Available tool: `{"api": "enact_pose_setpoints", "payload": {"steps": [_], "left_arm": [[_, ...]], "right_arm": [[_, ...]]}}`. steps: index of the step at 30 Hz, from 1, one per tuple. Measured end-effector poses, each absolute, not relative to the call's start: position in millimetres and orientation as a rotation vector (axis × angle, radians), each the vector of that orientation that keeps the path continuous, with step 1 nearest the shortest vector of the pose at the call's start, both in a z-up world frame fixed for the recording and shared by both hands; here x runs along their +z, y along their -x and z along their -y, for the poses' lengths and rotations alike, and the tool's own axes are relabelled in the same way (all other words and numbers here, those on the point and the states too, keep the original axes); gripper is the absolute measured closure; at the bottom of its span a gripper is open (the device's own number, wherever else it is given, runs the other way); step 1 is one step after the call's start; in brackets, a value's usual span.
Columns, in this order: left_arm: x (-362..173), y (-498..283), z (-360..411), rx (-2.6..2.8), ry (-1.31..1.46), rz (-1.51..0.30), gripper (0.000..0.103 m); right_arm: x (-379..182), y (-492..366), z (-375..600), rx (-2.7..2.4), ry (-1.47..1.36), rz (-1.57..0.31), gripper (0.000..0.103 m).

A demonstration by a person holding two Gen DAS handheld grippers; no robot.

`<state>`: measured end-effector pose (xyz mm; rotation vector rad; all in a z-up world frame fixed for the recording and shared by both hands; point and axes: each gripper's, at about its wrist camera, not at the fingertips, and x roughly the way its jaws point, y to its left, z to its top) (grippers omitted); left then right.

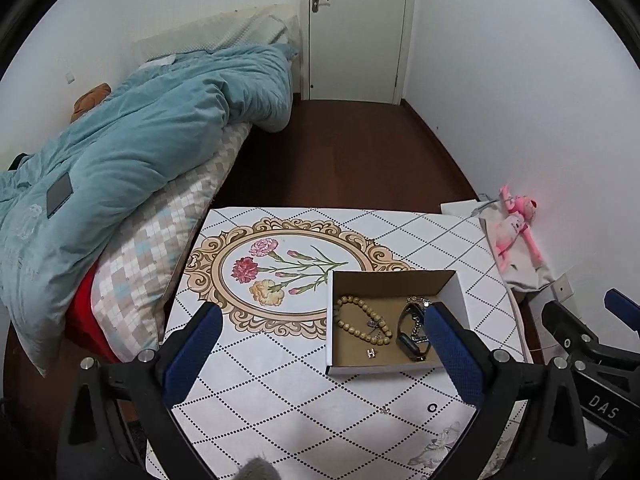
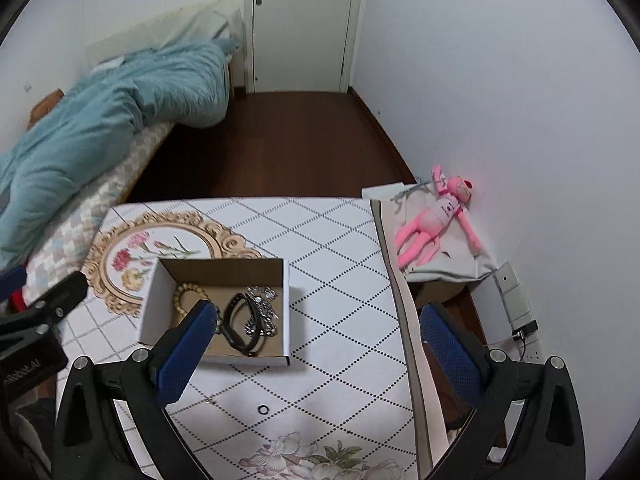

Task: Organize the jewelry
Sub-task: 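Move both grippers back toward the remaining charm and black ring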

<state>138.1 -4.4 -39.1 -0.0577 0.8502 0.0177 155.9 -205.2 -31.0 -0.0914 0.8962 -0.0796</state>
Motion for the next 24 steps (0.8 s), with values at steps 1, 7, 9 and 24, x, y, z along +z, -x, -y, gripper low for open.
{"api": "enact_pose_setpoints", "payload": {"steps": [1,7,9,24], "left_arm": [[-39,-136,4,0.016,0.060,-0.849,0.000],[-61,-124,3,0.033,0.039,-0.892,0.000],[-78,-122,4,0.049,0.020,-0.920,0.000],[-191,-114,6,0.080,-0.040,-1.113,0.000]], "right_arm": [[-28,-153,205,-0.075,0.084,-0.894,0.000],[-51,-139,211,-0.038,0.053,-0.961,0.000],[-74,-135,211,-0.029,0.054,-1.008,0.000],[-223,-122,202,0.074,0.029,-1.212,0.039]]}}
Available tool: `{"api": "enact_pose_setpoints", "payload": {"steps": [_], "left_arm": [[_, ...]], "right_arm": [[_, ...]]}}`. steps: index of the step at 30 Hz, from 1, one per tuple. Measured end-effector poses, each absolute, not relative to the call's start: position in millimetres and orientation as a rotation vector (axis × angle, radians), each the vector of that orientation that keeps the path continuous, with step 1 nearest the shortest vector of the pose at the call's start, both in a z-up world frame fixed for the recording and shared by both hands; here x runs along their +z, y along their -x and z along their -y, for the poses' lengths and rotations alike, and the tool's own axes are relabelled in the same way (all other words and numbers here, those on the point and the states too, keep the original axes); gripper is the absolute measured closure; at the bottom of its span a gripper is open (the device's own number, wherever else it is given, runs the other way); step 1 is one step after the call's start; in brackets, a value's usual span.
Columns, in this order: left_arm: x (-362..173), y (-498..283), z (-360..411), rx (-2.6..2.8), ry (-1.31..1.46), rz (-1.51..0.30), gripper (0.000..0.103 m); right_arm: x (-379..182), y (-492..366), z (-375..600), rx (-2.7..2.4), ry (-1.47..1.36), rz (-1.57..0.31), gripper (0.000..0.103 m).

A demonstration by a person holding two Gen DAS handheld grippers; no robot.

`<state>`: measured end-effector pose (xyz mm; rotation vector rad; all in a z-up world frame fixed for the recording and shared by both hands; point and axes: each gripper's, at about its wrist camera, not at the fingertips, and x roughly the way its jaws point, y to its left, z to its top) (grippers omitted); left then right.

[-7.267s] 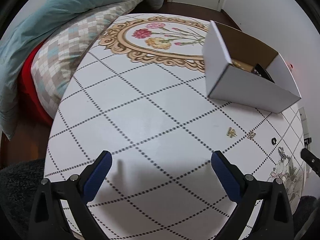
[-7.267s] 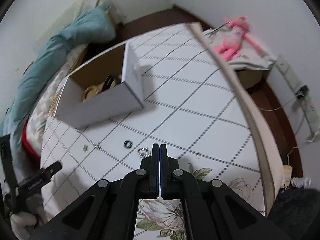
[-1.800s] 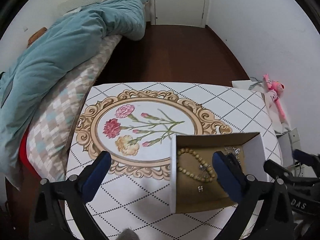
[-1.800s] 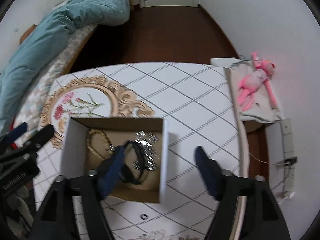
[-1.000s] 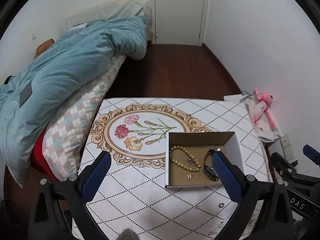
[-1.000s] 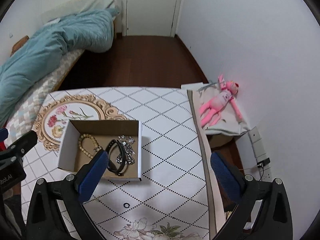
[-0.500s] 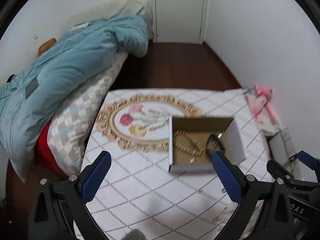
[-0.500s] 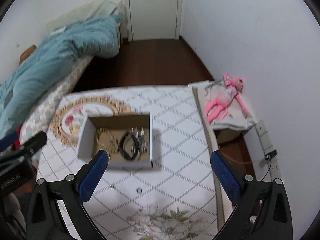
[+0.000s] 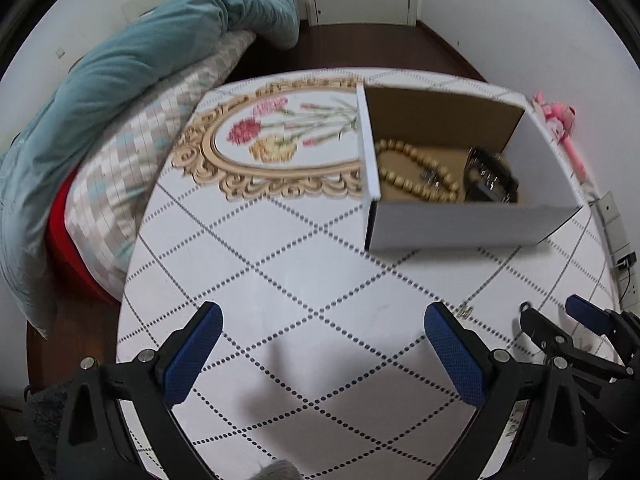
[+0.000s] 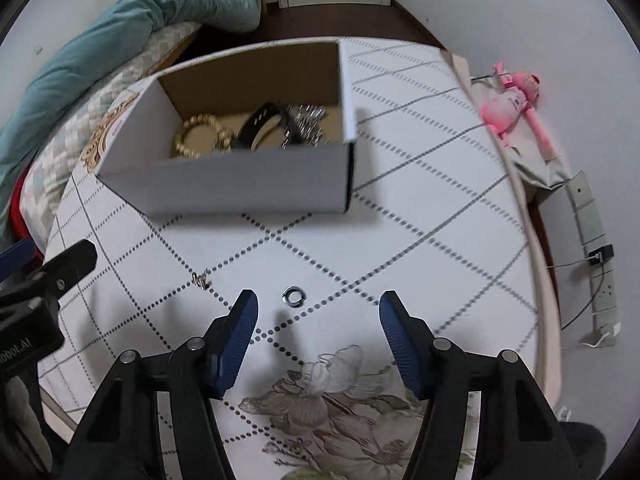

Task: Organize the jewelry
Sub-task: 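Move both grippers back toward the remaining charm and black ring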

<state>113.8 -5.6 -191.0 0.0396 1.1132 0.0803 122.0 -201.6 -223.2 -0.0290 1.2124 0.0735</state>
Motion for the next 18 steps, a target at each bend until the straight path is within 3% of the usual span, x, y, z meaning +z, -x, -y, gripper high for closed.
{"api": "enact_pose_setpoints", "payload": {"steps": [2,3,6,7,8,18], "left_arm": [[-198,-114,6,0.082,-0.042,-1.128,0.000],[-200,-114,6,0.079,-0.041,-1.132,0.000],[-205,-114,10,0.075,-0.046,-1.138,0.000],[-206,-114,12,0.072,-0.046,-1.140,0.000],[-208,-113,14,0.071,-0.046,-1.145,0.000],[-215,-113,57,-0.046,-0.055,-1.140,0.001]], "right_arm": [[-232,-123,198,0.081,0.031,-1.225,0.048],[-235,-123,196,0.080,0.038,-1.228,0.060],[-235,-119,190,0.068,0.093,-1.190,0.078],[-234,-118,189,0.068,0.101,-1.178,0.094],[-234,-118,190,0.067,0.099,-1.178,0.101],[-216,-112,233,0.021,-0.031,-1.154,0.103]]}}
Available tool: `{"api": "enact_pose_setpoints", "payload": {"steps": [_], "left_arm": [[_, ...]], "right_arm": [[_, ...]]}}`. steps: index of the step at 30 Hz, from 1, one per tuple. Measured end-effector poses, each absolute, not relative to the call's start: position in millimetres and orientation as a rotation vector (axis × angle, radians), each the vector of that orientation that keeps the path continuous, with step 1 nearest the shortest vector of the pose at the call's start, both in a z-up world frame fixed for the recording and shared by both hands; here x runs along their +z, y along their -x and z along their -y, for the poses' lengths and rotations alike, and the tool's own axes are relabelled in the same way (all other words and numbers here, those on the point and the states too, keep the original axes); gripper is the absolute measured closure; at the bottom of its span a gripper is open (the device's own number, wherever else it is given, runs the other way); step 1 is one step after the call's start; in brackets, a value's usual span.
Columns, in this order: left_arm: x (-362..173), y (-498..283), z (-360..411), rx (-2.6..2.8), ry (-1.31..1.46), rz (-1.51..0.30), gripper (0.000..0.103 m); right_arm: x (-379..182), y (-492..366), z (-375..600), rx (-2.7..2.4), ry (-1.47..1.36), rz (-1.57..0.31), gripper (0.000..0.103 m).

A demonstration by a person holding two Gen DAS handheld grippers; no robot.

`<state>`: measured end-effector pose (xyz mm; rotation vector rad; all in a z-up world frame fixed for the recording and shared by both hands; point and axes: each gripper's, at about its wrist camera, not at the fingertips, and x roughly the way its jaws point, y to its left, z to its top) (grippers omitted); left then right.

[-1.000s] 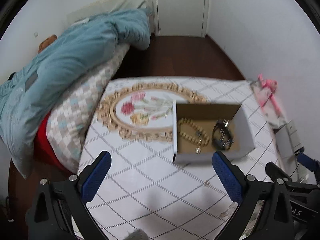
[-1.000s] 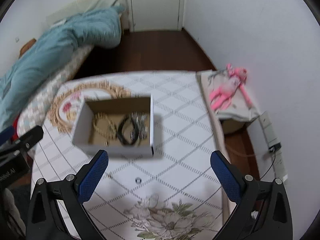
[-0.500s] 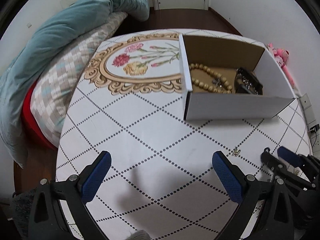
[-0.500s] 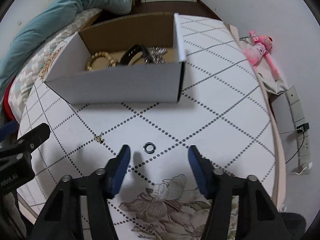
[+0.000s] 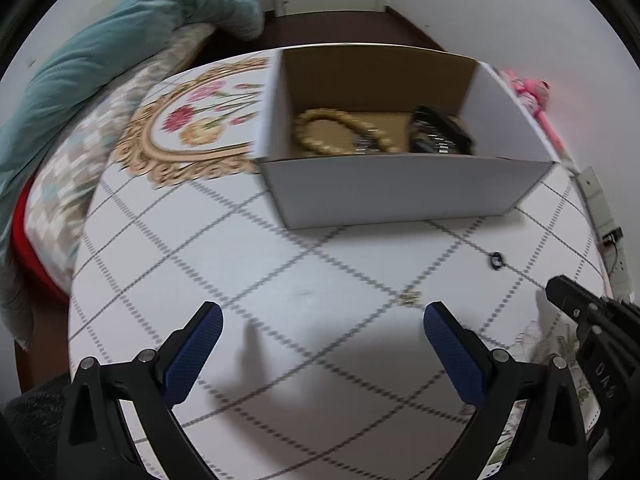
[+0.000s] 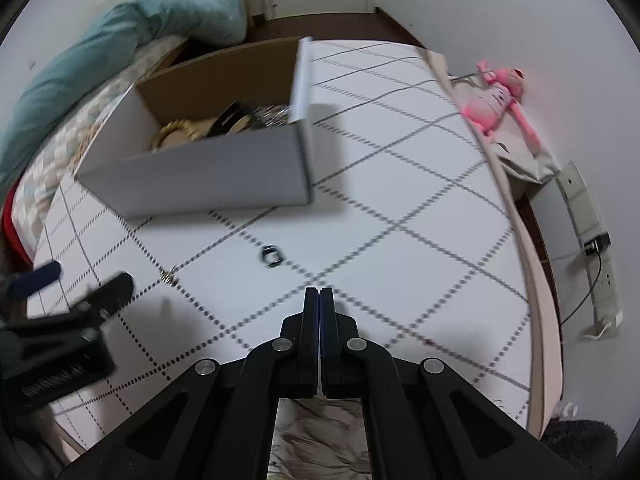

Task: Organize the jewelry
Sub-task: 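Move both grippers back toward the remaining charm and black ring, then grasp the gold charm with the left gripper while the right grasps the black ring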

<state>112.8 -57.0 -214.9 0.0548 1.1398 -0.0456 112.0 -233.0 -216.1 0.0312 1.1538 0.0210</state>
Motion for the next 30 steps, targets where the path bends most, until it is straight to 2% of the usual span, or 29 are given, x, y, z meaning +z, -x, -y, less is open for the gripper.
{"api": "enact_pose_setpoints", "payload": {"steps": [3,5,7,8,10,11,12,13,17,20,22,24,30], "left_arm": [[-218,-114,73,-0.078,-0.081,-1.133,0.005],[-221,-115,80,-0.095,-0.097,-1.134,0.018],[-226,-116,86,-0.110,-0.111,-1.144,0.040],[-228,-116,89,-0.119,-0.116,-1.147,0.047],[-227,-116,89,-0.146,-0.104,-1.128,0.071],[-227,-116,90,-0.160,-0.100,-1.126,0.077],[-227,-117,91,-0.165,-0.101,-1.122,0.092],[-226,-117,92,-0.169,-0.106,-1.120,0.097],[-227,-120,89,-0.182,-0.086,-1.115,0.097],[-225,-121,81,-0.176,-0.072,-1.113,0.097],[-221,-120,74,-0.168,-0.057,-1.110,0.097],[-217,-119,66,-0.152,-0.051,-1.104,0.097],[-216,-116,36,-0.086,-0.028,-1.109,0.097]], "right_arm": [[-210,-112,244,0.017,-0.070,-1.147,0.103],[-208,-111,247,0.011,-0.080,-1.145,0.103],[-208,-111,251,0.006,-0.092,-1.150,0.103],[-209,-112,253,0.000,-0.098,-1.153,0.103],[-210,-115,258,-0.009,-0.105,-1.160,0.103],[-211,-116,260,-0.015,-0.111,-1.164,0.103],[-212,-116,262,-0.019,-0.116,-1.166,0.103],[-212,-118,264,-0.021,-0.120,-1.168,0.103],[-213,-121,267,-0.025,-0.133,-1.177,0.102],[-211,-124,267,0.011,-0.168,-1.173,0.095],[-209,-125,262,0.037,-0.171,-1.163,0.072],[-209,-129,252,0.079,-0.162,-1.159,0.063],[-222,-139,212,0.122,-0.039,-1.162,0.063]]}}
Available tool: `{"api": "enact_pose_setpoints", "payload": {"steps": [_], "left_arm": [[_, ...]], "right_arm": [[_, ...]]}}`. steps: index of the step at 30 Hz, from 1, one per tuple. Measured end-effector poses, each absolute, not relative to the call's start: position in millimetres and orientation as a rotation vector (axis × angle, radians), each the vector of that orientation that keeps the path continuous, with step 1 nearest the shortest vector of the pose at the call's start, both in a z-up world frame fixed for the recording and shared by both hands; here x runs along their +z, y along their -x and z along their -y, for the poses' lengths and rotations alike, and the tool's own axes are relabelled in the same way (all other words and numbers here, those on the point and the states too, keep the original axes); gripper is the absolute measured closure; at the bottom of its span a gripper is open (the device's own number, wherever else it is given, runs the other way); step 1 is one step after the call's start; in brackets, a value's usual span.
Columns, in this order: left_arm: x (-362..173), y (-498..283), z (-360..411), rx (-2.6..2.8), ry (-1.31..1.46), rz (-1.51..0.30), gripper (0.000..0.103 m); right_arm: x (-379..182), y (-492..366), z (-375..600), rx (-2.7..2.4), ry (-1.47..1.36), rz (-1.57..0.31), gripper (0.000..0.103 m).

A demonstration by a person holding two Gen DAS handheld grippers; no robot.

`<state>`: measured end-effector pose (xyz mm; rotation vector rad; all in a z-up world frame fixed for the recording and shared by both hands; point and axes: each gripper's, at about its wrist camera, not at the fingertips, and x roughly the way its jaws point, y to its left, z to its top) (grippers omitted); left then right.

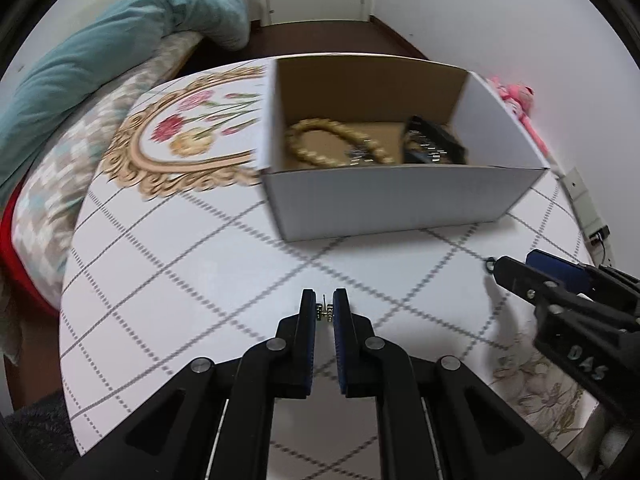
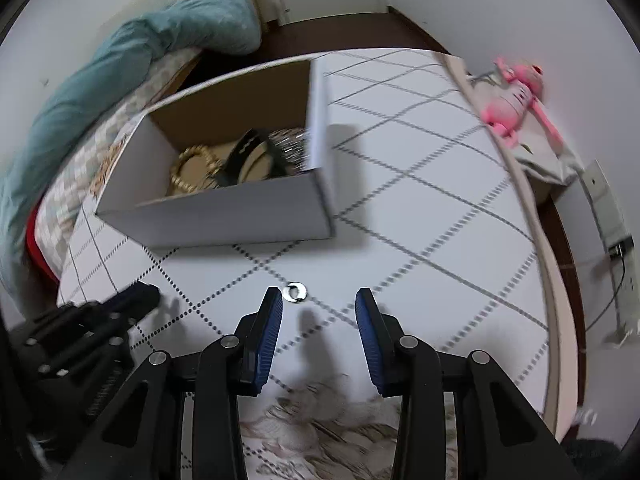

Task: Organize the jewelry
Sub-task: 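Grasp the gold charm with the left gripper while the right grasps the black ring, then carry the charm and ring into the box and open both grippers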

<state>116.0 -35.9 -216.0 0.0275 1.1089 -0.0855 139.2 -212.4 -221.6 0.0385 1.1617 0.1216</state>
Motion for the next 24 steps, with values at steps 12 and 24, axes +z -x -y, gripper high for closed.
{"api": "enact_pose_setpoints", "payload": {"steps": [12,24], "left_arm": [[-228,-114,9,-0.030,0.011,-1.135,0.097],[-196,-110,8,-0.062,0.061,-1.083,0.097]], "right_arm": [[-238,-139,179,0.081,0.144,-1.125,0.090],[-215,-130,180,0.105,0.094,-1.090,0.090]]}}
